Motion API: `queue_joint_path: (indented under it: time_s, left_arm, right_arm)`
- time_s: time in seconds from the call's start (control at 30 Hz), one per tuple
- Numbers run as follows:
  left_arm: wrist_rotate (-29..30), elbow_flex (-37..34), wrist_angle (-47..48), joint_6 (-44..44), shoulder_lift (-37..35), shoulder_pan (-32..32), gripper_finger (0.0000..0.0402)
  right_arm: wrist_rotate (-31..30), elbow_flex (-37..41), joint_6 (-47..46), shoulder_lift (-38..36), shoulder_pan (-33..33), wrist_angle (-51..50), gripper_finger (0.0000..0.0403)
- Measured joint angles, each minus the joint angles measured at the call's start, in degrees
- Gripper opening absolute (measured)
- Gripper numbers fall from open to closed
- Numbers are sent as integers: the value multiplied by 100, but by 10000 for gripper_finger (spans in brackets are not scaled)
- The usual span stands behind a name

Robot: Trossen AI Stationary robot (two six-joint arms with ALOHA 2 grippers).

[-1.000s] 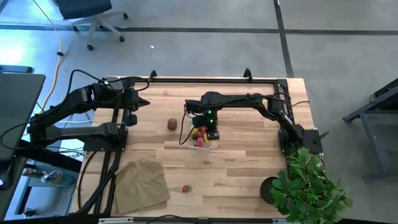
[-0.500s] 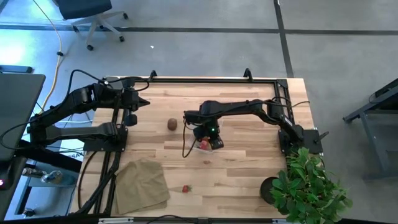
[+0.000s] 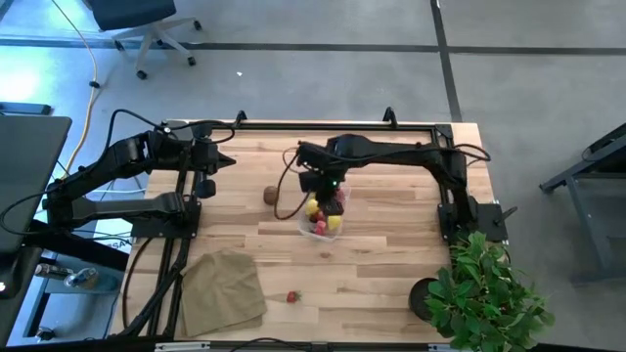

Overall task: Pick and placing Produce into tupperware
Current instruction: Put the kiwi into the transparent bin

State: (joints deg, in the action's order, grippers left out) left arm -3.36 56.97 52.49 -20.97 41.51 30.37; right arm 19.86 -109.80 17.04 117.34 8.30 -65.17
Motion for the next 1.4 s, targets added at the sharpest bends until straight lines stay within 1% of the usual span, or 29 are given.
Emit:
queue_joint_path:
  time_s: [0.17, 0.27, 0.33, 0.53, 0.67, 0.83, 0.9, 0.93, 1.0, 1.13, 1.2, 1.3, 1.4]
  left_arm:
    - [-1, 1, -1, 1, -1, -1, 1]
    - [0, 0, 2, 0, -2, -2, 1]
    - [1, 2, -1, 0, 0, -1, 1]
    - [0, 1, -1, 1, 0, -1, 1]
    - [-2, 0, -1, 0, -2, -2, 1]
    - [-2, 0, 2, 0, 0, 0, 1]
    - [-1, 2, 2, 0, -1, 0, 1]
    - [-2, 1, 0, 0, 0, -1, 1]
    - [0, 1, 1, 0, -2, 0, 1]
    - [-1, 2, -1, 0, -2, -2, 1]
    - [1, 0, 0, 0, 0, -2, 1]
    - [0, 0, 1, 0, 0, -1, 1]
    - [0, 0, 0, 0, -2, -2, 1]
  right_arm:
    - [-340, 0, -286, 18, -89, 321, 99]
    - [-329, 4, -292, 37, -130, 469, 99]
    - [-301, 11, -353, -74, -103, 561, 98]
    - [-271, 5, -248, -916, 151, 905, 98]
    - [127, 1, -202, -1616, 399, 1350, 98]
    - [171, 0, -143, -2241, 760, 1146, 85]
    - [358, 37, -61, -2428, 889, 1009, 72]
    - [451, 185, -46, -2557, 921, 1076, 64]
    - [565, 844, -71, -2913, 989, 1432, 46]
    - [687, 2770, -457, -3941, 1206, 2924, 14]
    - [681, 3537, -728, -4498, 1306, 3488, 4]
    - [646, 4460, -976, -5262, 1439, 3631, 3]
    - [552, 5210, -1040, -5921, 1468, 3632, 4]
